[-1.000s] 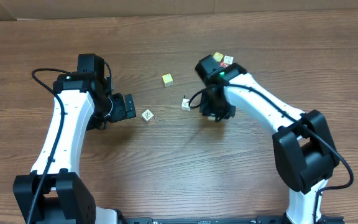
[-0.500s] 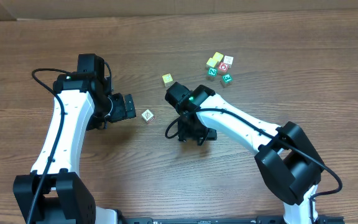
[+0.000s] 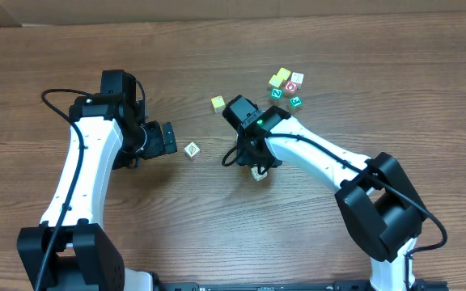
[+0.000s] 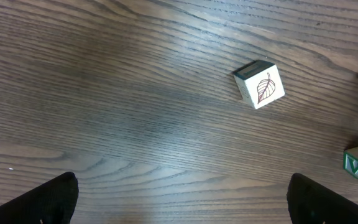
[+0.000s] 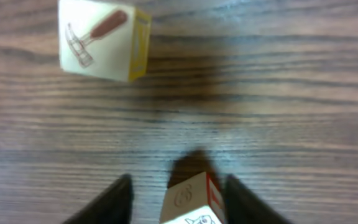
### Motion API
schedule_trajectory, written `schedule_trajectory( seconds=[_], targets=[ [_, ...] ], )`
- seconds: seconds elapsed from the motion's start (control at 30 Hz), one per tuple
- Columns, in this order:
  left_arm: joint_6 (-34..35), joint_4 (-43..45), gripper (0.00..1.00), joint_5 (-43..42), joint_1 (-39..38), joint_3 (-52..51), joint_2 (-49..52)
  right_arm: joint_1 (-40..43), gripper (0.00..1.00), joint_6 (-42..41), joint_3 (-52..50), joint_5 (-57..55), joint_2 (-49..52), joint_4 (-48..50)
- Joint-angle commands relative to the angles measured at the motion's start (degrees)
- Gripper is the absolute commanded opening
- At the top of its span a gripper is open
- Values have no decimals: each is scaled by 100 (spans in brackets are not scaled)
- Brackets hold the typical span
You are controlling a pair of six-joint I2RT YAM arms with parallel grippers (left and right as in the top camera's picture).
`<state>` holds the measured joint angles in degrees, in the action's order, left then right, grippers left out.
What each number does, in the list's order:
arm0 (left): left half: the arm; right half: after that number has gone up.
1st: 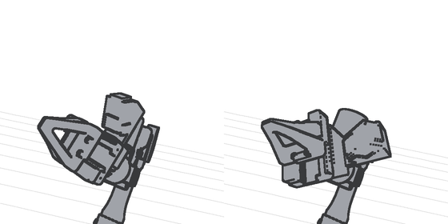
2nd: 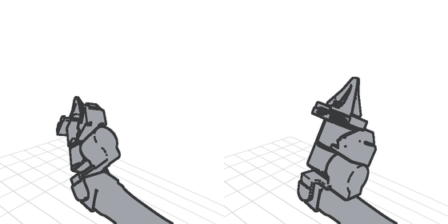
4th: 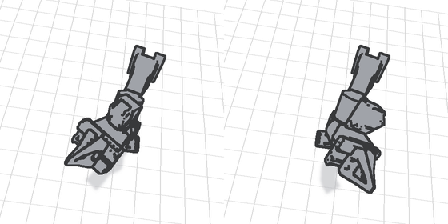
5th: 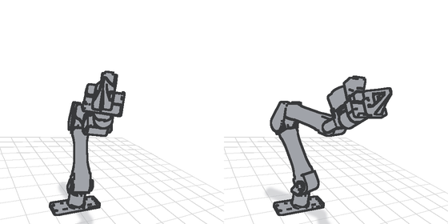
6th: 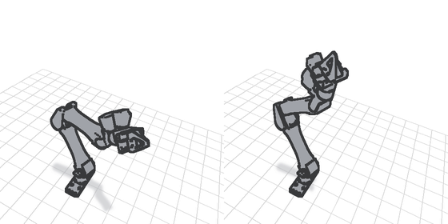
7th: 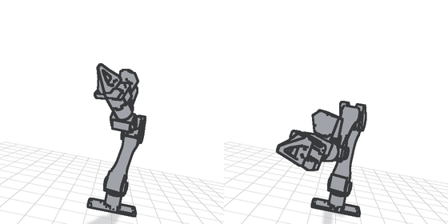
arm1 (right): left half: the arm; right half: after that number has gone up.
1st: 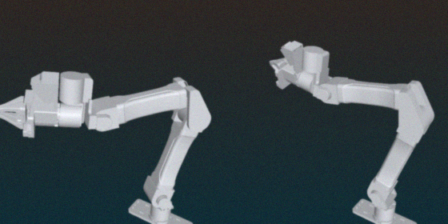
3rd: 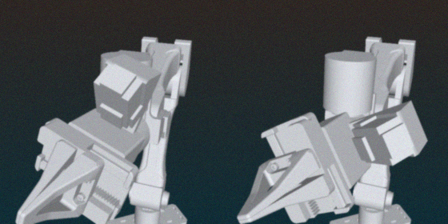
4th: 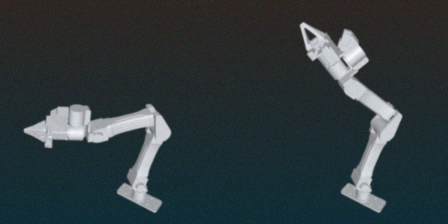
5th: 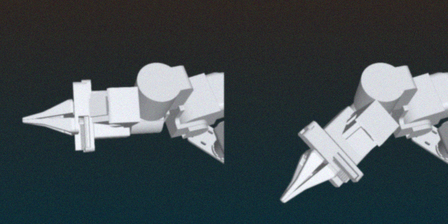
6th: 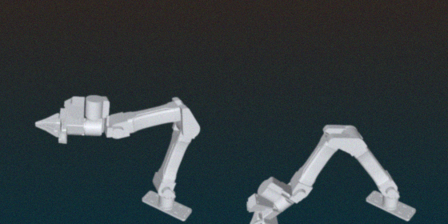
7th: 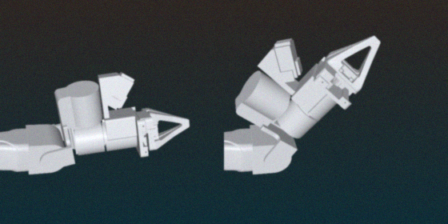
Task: Flip 3 blocks
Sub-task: 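Carry the held block toward the table center with the right gripper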
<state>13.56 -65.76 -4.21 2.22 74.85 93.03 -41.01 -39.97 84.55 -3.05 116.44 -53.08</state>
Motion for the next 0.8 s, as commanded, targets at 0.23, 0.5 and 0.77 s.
schedule_trajectory(
  seconds=[0.23, 0.5, 0.77],
  targets=[
    [-26, 2, 100, 35, -33, 122, 42, -44, 18, -55, -317, 153, -7, -223],
    [-26, 2, 100, 35, -33, 122, 39, -37, 21, -50, -306, 573, -7, -857],
    [-26, 2, 100, 35, -33, 122, 42, -9, 38, 540, -11, 553, -7, -820]
  ],
)
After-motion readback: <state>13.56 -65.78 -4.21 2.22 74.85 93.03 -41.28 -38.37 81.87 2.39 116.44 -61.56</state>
